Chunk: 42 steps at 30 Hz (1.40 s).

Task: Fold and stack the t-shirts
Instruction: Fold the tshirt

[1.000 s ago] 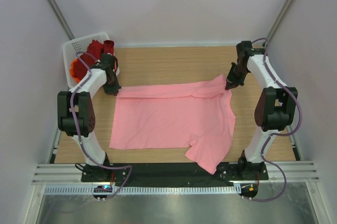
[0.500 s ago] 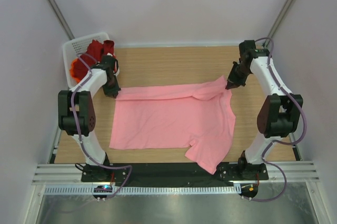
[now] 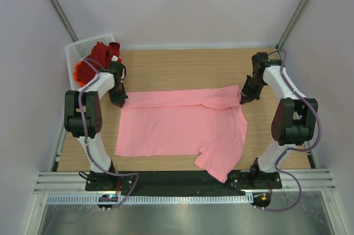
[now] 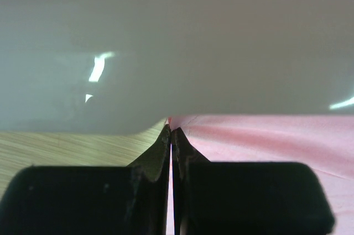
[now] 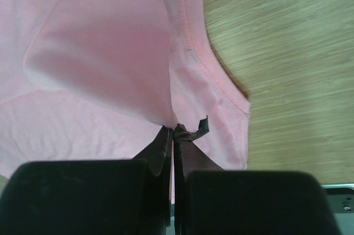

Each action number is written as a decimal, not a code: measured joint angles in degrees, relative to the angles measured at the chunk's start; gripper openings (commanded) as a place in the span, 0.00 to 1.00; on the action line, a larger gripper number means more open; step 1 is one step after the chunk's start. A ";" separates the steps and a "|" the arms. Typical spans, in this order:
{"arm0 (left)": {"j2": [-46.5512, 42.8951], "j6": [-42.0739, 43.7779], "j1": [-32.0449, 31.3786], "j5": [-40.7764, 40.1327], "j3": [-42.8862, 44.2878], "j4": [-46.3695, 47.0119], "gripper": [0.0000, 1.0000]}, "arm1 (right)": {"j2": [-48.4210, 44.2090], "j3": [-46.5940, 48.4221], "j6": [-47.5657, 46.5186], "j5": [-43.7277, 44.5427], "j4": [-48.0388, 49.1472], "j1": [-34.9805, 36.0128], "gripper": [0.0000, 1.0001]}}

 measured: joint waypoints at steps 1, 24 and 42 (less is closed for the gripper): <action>0.00 0.00 0.00 0.00 0.00 -0.09 0.00 | 0.00 -0.26 -0.04 0.31 0.04 -0.11 0.01; 0.24 0.02 0.00 -1.29 0.00 -0.37 0.01 | 1.81 -9.20 -1.77 2.34 4.52 -0.22 0.01; -18.10 -4.96 -0.07 3.82 -4.20 0.24 0.42 | 9.75 12.68 -2.95 5.55 8.98 -1.25 0.56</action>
